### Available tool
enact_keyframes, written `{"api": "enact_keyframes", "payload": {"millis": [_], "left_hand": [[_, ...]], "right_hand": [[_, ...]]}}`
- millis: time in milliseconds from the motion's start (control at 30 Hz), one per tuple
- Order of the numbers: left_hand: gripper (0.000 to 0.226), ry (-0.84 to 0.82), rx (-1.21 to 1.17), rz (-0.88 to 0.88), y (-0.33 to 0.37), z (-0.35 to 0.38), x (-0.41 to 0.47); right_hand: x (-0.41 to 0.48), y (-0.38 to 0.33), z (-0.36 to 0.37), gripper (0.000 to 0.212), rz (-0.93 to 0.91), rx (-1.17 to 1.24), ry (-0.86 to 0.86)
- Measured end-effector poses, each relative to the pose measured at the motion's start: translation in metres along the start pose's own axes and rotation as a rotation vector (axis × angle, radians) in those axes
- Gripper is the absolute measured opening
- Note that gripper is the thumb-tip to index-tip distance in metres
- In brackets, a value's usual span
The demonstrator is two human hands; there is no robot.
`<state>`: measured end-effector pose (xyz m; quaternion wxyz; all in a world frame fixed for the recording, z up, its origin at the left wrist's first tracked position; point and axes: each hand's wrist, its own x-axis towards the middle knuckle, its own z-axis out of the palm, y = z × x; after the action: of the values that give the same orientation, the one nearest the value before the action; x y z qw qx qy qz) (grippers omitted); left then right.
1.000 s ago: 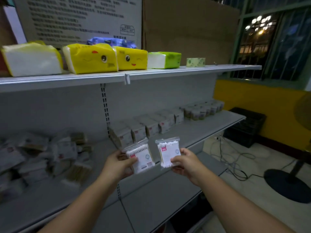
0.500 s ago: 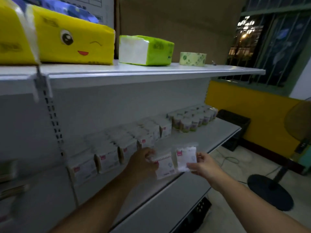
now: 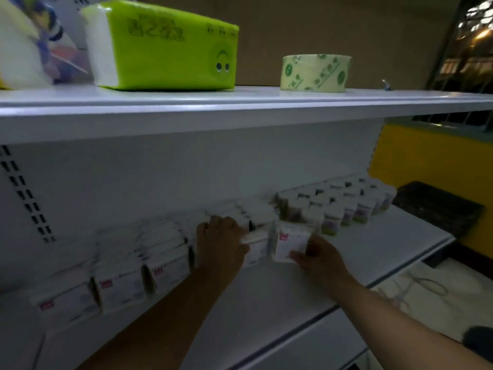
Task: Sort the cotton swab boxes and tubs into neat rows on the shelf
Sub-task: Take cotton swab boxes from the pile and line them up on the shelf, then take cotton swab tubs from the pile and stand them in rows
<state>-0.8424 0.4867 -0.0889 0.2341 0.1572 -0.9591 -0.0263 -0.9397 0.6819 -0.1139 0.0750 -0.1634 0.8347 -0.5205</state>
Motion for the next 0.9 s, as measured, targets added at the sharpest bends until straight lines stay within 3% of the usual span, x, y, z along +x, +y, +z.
{"api": "enact_keyframes", "payload": {"millis": [233, 367, 433, 533, 633, 733, 900], "left_hand": [[0.033, 0.066, 0.111, -0.108, 0.006, 0.012, -0.003], [0.046, 0.134, 0.241, -0.088, 0.013, 0.009, -0.009], [0.062, 0.158, 0.356, -0.034, 0.018, 0.012, -0.014], [0.087, 0.012, 0.444, -0.001, 0.021, 0.021, -0.021], [0.096, -0.085, 0.456, -0.036, 0.013, 0.027, -0.020], [0.093, -0.217, 0.469, -0.071, 0.008, 0.032, -0.014], [0.092, -0.267, 0.494, -0.090, 0.011, 0.029, -0.011]], "right_hand": [[0.055, 0.021, 0.017, 0.028, -0.262, -0.213, -0.143], [0.059, 0.025, 0.028, 0.102, -0.371, -0.279, -0.063], [0.061, 0.025, 0.025, 0.114, -0.585, -0.357, -0.015], [0.070, 0.024, 0.016, 0.094, -0.839, -0.537, -0.086], [0.079, 0.015, 0.010, 0.077, -1.015, -0.727, -0.130], [0.088, 0.006, 0.007, 0.076, -1.060, -0.926, -0.093], [0.089, 0.003, 0.007, 0.081, -1.056, -1.002, -0.104]]}}
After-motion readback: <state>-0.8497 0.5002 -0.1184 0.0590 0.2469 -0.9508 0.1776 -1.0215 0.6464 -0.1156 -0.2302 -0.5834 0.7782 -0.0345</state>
